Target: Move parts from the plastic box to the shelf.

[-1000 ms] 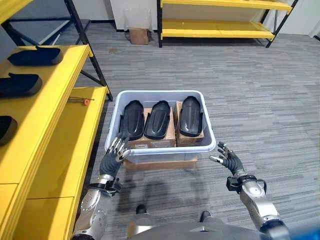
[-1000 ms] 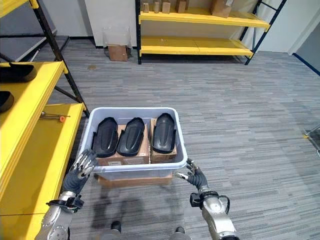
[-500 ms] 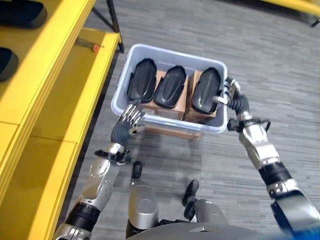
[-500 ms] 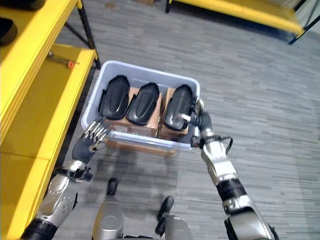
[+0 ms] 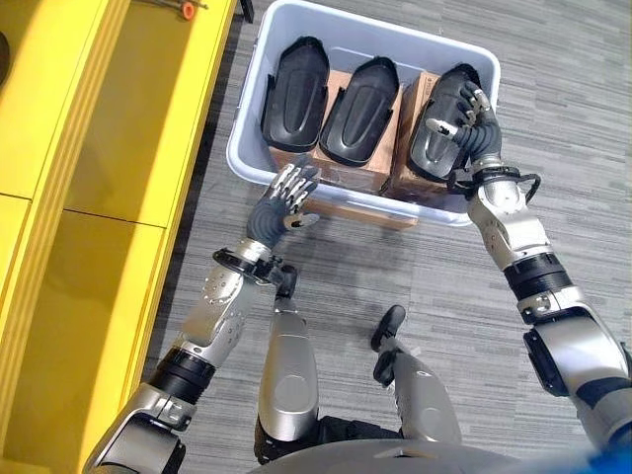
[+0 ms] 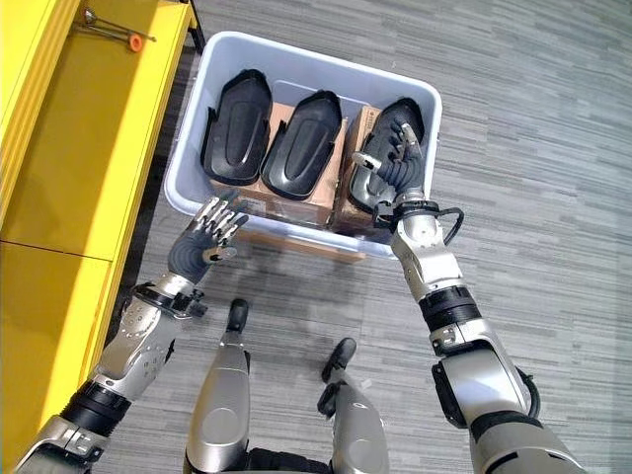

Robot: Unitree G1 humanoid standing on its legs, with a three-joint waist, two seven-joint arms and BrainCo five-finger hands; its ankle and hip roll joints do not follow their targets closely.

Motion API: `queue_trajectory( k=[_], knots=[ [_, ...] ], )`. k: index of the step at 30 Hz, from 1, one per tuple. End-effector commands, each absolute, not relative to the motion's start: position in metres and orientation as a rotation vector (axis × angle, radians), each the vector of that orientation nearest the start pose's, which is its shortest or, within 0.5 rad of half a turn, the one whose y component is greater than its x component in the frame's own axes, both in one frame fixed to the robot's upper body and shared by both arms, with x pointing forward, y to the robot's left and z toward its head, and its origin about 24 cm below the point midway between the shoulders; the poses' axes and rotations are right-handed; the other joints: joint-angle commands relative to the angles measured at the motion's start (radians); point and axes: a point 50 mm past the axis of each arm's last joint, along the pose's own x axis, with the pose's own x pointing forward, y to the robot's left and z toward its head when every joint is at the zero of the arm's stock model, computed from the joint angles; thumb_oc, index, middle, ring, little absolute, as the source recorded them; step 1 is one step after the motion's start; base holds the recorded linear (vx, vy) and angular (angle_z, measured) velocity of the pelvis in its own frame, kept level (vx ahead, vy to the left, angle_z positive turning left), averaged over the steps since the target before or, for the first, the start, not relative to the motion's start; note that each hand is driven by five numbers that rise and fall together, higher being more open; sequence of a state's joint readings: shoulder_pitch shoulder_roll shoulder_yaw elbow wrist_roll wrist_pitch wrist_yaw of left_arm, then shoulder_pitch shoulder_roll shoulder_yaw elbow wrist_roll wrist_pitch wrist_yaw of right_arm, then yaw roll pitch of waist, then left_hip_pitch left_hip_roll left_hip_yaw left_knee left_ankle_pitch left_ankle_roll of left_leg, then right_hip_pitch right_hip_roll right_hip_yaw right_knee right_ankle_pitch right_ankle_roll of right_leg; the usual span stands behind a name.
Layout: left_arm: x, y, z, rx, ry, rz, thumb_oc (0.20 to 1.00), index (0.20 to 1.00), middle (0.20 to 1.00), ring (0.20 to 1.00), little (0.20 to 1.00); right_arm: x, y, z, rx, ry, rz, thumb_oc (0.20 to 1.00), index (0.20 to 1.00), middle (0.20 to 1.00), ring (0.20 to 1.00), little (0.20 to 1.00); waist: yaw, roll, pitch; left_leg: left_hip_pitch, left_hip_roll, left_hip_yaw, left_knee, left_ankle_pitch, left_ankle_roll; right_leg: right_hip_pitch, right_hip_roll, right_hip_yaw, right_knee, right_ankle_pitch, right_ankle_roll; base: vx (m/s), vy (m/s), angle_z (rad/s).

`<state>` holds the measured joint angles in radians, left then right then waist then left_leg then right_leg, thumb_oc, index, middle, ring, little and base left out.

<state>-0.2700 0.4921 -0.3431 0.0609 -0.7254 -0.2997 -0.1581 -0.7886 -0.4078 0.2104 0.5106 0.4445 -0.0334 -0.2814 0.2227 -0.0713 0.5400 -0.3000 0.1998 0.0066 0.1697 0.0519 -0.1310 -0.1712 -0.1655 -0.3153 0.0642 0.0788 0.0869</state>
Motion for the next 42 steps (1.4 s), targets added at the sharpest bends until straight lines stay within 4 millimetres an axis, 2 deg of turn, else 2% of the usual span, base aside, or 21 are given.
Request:
queue_trajectory(
  k=[1, 6, 12, 14, 17, 20, 22, 26, 29, 32, 33, 35, 37, 42],
  knots=[
    [0.278, 0.149, 0.145, -0.269, -0.510, -0.468, 1.000, 1.000, 1.000, 1.000, 1.000, 0.377, -0.181, 0.206, -0.103, -0.374, -0.194, 1.000, 1.000, 1.000, 1.000, 1.000, -0.018, 0.016, -0.020, -0.040, -0.043, 0.069, 0.005, 0.016, 0.065, 0.014, -0.013, 0.006, 0.133, -0.112, 0.009, -0.10, 0.063, -0.11],
    [0.279, 0.138, 0.161, -0.286, -0.567, -0.470, 1.000, 1.000, 1.000, 1.000, 1.000, 0.377, -0.182, 0.210, -0.110, -0.403, -0.295, 1.000, 1.000, 1.000, 1.000, 1.000, -0.038, 0.025, -0.020, -0.098, -0.050, 0.078, 0.011, 0.018, 0.074, -0.072, -0.010, 0.017, 0.156, -0.102, 0.008, -0.07, 0.059, -0.06],
    [0.281, 0.129, 0.166, -0.306, -0.573, -0.447, 1.000, 1.000, 1.000, 1.000, 1.000, 0.378, -0.163, 0.201, -0.079, -0.326, -0.148, 1.000, 1.000, 1.000, 1.000, 1.000, -0.065, 0.046, -0.020, -0.149, -0.058, 0.102, 0.009, 0.023, 0.079, -0.168, -0.020, 0.037, 0.184, -0.092, 0.010, -0.06, 0.089, -0.11],
    [0.282, 0.127, 0.167, -0.310, -0.566, -0.445, 1.000, 1.000, 1.000, 1.000, 1.000, 0.380, -0.159, 0.199, -0.190, -0.310, -0.137, 1.000, 1.000, 1.000, 1.000, 1.000, -0.066, 0.050, -0.020, -0.167, -0.062, 0.106, 0.015, 0.023, 0.080, -0.198, -0.024, 0.039, 0.202, -0.092, 0.013, -0.03, 0.022, -0.09],
    [0.283, 0.123, 0.167, -0.290, -0.558, -0.457, 1.000, 1.000, 1.000, 1.000, 1.000, 0.384, -0.154, 0.199, -0.244, -0.301, -0.106, 1.000, 1.000, 1.000, 1.000, 1.000, -0.062, 0.052, -0.020, -0.179, -0.065, 0.106, 0.019, 0.021, 0.080, -0.220, -0.027, 0.036, 0.219, -0.094, 0.014, 0.00, -0.013, 0.05],
    [0.286, 0.124, 0.168, -0.268, -0.559, -0.464, 1.000, 1.000, 1.000, 1.000, 1.000, 0.393, -0.152, 0.224, -0.341, -0.366, -0.123, 1.000, 1.000, 1.000, 1.000, 1.000, -0.041, 0.062, -0.020, -0.193, -0.071, 0.099, 0.020, 0.022, 0.081, -0.246, -0.032, 0.022, 0.242, -0.096, 0.015, 0.00, -0.018, 0.03],
    [0.286, 0.124, 0.169, -0.269, -0.557, -0.465, 1.000, 1.000, 1.000, 1.000, 1.000, 0.395, -0.152, 0.228, -0.355, -0.374, -0.126, 1.000, 1.000, 1.000, 1.000, 1.000, -0.038, 0.063, -0.020, -0.194, -0.072, 0.098, 0.020, 0.023, 0.081, -0.248, -0.033, 0.019, 0.246, -0.096, 0.015, 0.01, -0.004, 0.05],
    [0.286, 0.125, 0.169, -0.267, -0.552, -0.482, 1.000, 1.000, 1.000, 1.000, 1.000, 0.399, -0.154, 0.250, -0.416, -0.418, -0.162, 1.000, 1.000, 1.000, 1.000, 1.000, -0.022, 0.073, -0.020, -0.199, -0.077, 0.091, 0.026, 0.023, 0.084, -0.260, -0.040, 0.009, 0.269, -0.100, 0.014, 0.02, 0.003, 0.06],
    [0.286, 0.125, 0.169, -0.273, -0.545, -0.488, 1.000, 1.000, 1.000, 1.000, 1.000, 0.401, -0.155, 0.255, -0.417, -0.412, -0.167, 1.000, 1.000, 1.000, 1.000, 1.000, -0.015, 0.078, -0.020, -0.201, -0.080, 0.087, 0.030, 0.023, 0.085, -0.264, -0.043, 0.004, 0.282, -0.103, 0.013, 0.03, 0.006, 0.06],
    [0.286, 0.124, 0.168, -0.273, -0.542, -0.494, 1.000, 1.000, 1.000, 1.000, 1.000, 0.405, -0.152, 0.258, -0.354, -0.370, -0.144, 1.000, 1.000, 1.000, 1.000, 1.000, -0.005, 0.084, -0.020, -0.206, -0.081, 0.083, 0.035, 0.021, 0.088, -0.273, -0.050, -0.004, 0.303, -0.109, 0.011, 0.06, 0.014, 0.11],
    [0.286, 0.125, 0.168, -0.283, -0.532, -0.494, 1.000, 1.000, 1.000, 1.000, 1.000, 0.409, -0.152, 0.259, -0.270, -0.317, -0.126, 1.000, 1.000, 1.000, 1.000, 1.000, 0.003, 0.088, -0.020, -0.206, -0.085, 0.078, 0.039, 0.019, 0.089, -0.275, -0.054, -0.009, 0.314, -0.114, 0.011, 0.06, -0.002, 0.08],
    [0.286, 0.125, 0.168, -0.283, -0.528, -0.493, 1.000, 1.000, 1.000, 1.000, 1.000, 0.410, -0.152, 0.258, -0.237, -0.293, -0.126, 1.000, 1.000, 1.000, 1.000, 1.000, 0.006, 0.089, -0.020, -0.207, -0.085, 0.078, 0.041, 0.018, 0.089, -0.277, -0.056, -0.012, 0.322, -0.116, 0.011, 0.05, -0.005, 0.09],
    [0.286, 0.124, 0.168, -0.279, -0.522, -0.495, 1.000, 1.000, 1.000, 1.000, 1.000, 0.413, -0.154, 0.254, -0.124, -0.235, -0.127, 1.000, 1.000, 1.000, 1.000, 1.000, 0.013, 0.091, -0.020, -0.215, -0.085, 0.076, 0.050, 0.017, 0.090, -0.284, -0.061, -0.018, 0.342, -0.122, 0.009, 0.06, -0.010, 0.09],
    [0.285, 0.124, 0.166, -0.291, -0.506, -0.491, 1.000, 1.000, 1.000, 1.000, 1.000, 0.415, -0.170, 0.258, -0.009, -0.236, -0.285, 1.000, 1.000, 1.000, 1.000, 1.000, 0.020, 0.099, -0.020, -0.236, -0.084, 0.075, 0.069, 0.010, 0.094, -0.310, -0.065, -0.024, 0.381, -0.135, 0.005, 0.06, 0.012, 0.08]
  ],
)
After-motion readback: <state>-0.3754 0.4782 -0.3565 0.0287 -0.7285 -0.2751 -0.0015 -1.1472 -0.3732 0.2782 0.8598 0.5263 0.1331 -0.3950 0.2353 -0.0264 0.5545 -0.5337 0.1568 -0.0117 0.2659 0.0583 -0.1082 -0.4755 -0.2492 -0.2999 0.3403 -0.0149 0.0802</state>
